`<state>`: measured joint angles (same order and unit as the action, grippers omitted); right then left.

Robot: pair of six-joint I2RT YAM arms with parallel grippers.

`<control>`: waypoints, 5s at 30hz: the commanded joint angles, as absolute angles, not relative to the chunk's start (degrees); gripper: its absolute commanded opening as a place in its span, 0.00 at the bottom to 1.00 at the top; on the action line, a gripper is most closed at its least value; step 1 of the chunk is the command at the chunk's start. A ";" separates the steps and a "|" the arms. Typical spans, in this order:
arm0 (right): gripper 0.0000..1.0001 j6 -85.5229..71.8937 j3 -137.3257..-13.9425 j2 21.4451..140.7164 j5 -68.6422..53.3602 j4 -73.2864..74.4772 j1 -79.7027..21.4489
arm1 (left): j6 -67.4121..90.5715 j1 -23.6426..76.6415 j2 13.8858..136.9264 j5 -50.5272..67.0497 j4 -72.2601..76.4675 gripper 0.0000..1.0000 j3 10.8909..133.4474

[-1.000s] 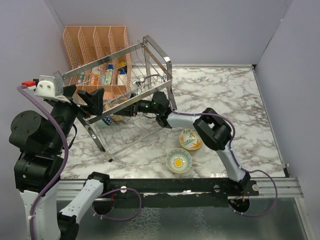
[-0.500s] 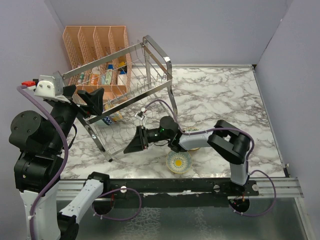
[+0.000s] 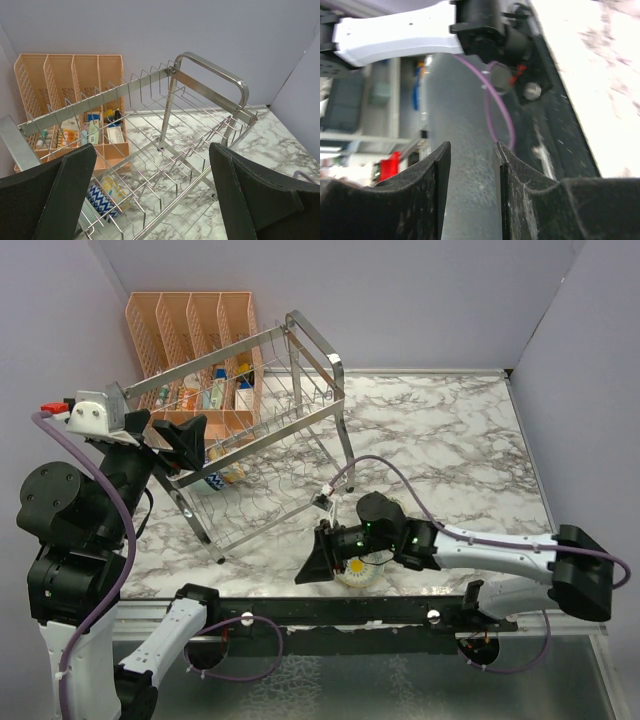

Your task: Load the bowls into the dish rack

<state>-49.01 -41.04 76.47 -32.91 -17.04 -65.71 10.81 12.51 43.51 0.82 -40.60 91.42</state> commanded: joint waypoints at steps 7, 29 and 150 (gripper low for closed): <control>0.56 -36.78 -51.03 67.74 0.08 38.26 -65.95 | 11.22 12.74 42.96 0.08 -39.00 0.99 90.32; 0.87 -36.57 -53.50 72.82 6.52 42.18 -73.71 | 10.39 12.82 42.92 -0.31 -38.84 0.99 89.23; 0.01 -82.01 -92.81 136.82 -50.47 -69.35 -53.13 | 9.85 12.81 43.55 0.12 -40.71 0.99 93.86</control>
<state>-79.46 -89.62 135.81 -54.41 -61.08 -54.13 10.31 12.51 43.09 -0.58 -41.28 94.04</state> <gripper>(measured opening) 0.084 0.992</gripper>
